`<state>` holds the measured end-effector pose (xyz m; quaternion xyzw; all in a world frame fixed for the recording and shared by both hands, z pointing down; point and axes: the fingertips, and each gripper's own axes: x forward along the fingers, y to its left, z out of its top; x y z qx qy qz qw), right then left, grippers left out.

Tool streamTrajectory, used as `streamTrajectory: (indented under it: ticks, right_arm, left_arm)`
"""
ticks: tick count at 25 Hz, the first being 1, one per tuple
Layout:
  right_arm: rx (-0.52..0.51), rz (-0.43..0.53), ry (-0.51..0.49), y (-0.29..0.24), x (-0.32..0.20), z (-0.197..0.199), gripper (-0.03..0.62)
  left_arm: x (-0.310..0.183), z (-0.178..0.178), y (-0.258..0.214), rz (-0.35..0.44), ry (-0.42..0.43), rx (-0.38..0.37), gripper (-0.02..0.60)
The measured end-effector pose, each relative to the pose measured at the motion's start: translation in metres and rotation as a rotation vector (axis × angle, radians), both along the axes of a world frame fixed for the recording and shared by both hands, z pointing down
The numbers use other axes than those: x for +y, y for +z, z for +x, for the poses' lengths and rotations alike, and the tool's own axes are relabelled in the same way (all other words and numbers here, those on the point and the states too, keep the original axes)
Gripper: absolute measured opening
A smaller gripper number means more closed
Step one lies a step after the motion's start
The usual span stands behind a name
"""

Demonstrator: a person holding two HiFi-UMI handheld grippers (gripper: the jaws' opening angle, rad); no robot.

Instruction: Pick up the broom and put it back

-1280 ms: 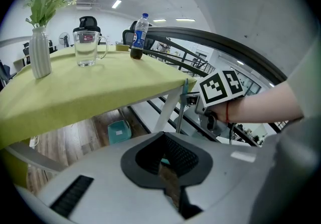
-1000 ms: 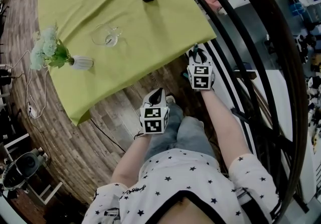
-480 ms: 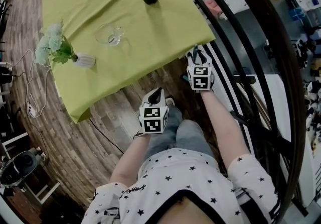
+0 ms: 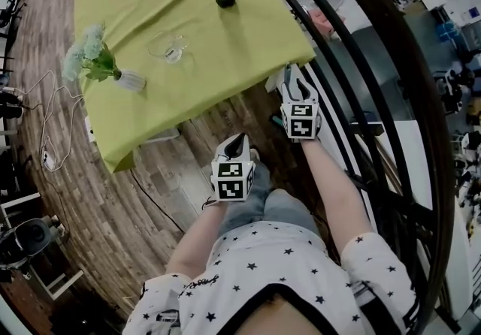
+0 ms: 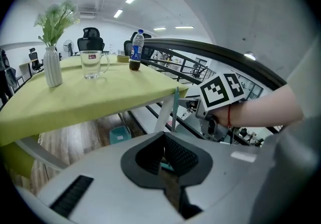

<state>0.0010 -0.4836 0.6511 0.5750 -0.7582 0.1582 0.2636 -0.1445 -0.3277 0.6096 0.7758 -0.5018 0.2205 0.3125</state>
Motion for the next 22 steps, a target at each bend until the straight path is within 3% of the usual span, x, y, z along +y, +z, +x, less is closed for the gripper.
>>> streamTrajectory:
  ticks: [22]
  right_arm:
    - [-0.11,0.11,-0.112,-0.079,0.128,0.01,0.11]
  left_arm:
    - [0.094,0.036,-0.039,0.074,-0.079,-0.01,0.011]
